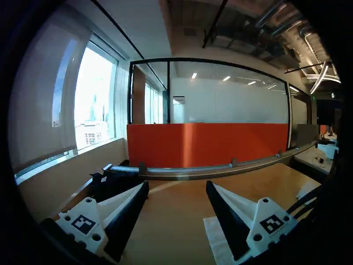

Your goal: Fold towel

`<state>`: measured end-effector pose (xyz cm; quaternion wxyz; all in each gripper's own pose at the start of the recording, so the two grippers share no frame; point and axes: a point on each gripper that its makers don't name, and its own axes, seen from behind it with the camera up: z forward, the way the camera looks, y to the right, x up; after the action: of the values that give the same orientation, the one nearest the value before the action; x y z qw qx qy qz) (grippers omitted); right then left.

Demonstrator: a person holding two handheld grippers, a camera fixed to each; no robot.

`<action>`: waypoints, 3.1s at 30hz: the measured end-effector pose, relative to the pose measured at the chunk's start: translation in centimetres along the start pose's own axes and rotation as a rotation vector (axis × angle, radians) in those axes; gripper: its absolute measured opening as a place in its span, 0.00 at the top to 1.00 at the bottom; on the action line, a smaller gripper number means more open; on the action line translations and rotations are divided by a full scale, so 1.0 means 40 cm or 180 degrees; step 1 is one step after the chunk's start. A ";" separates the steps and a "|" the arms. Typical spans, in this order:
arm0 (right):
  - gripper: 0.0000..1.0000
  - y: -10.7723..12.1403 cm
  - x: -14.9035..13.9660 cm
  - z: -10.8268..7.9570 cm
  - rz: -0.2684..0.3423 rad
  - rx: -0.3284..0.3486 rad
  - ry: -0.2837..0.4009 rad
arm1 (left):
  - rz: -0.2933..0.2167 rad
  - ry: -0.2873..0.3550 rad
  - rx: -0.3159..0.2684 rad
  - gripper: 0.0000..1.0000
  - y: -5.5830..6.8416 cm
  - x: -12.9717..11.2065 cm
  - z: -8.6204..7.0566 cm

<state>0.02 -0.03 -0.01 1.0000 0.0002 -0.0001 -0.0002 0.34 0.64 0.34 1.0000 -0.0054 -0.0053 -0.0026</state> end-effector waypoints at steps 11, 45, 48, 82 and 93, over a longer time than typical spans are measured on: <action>0.00 -0.076 -0.015 -0.010 -0.0213 0.0339 -0.0249 | 0.0131 -0.0312 -0.0307 0.04 0.048 -0.019 0.003; 0.00 -0.239 -0.311 -0.089 -0.0846 0.1652 -0.1472 | 0.0760 -0.1253 -0.1324 0.04 0.228 -0.312 -0.058; 0.00 -0.242 -0.344 -0.094 -0.0867 0.1668 -0.1502 | 0.0744 -0.1318 -0.1357 0.04 0.241 -0.354 -0.064; 0.00 -0.294 -0.756 -0.182 -0.0972 0.1835 -0.2105 | 0.0906 -0.2011 -0.1588 0.04 0.305 -0.771 -0.103; 0.00 -0.287 -0.845 -0.216 -0.0978 0.1872 -0.2300 | 0.0974 -0.2144 -0.1673 0.04 0.325 -0.837 -0.118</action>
<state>-33.78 -11.50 -8.65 0.8819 0.2826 -0.3471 -0.1479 -33.02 13.76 -4.87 0.8961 -0.2603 -0.3287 0.1459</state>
